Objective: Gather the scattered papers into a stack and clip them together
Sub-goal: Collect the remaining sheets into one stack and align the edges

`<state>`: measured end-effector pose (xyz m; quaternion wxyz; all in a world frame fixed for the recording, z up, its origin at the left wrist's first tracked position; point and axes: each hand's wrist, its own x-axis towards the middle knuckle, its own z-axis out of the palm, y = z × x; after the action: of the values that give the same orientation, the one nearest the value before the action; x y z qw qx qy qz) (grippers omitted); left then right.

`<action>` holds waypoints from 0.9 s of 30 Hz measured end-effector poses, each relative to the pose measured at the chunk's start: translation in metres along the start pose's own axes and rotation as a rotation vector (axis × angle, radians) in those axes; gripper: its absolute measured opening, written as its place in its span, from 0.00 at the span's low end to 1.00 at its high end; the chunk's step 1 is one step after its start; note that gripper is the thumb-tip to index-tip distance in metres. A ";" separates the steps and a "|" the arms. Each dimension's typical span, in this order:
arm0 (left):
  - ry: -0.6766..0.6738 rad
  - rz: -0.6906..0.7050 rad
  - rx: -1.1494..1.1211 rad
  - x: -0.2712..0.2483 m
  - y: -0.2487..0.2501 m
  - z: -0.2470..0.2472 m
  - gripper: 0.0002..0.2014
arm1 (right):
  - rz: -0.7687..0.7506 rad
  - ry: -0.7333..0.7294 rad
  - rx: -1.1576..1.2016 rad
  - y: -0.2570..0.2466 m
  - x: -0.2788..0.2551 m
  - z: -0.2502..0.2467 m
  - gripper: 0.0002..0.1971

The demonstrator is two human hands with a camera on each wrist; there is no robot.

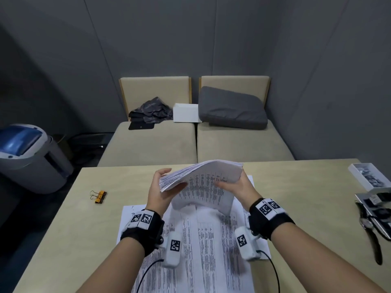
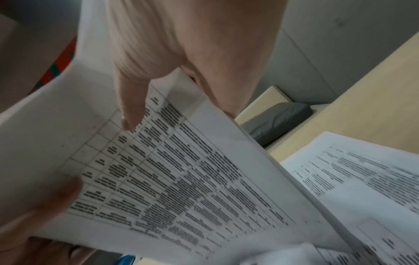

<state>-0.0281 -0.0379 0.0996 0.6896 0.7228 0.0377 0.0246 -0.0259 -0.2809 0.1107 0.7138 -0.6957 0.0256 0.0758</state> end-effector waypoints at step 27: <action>-0.118 -0.248 0.114 0.025 -0.012 -0.028 0.15 | 0.046 0.122 -0.092 0.003 0.031 0.014 0.21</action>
<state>-0.0061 -0.0075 0.0887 0.6460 0.7509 0.0872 -0.1056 0.0034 -0.2645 0.1038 0.6764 -0.7303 0.0814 0.0507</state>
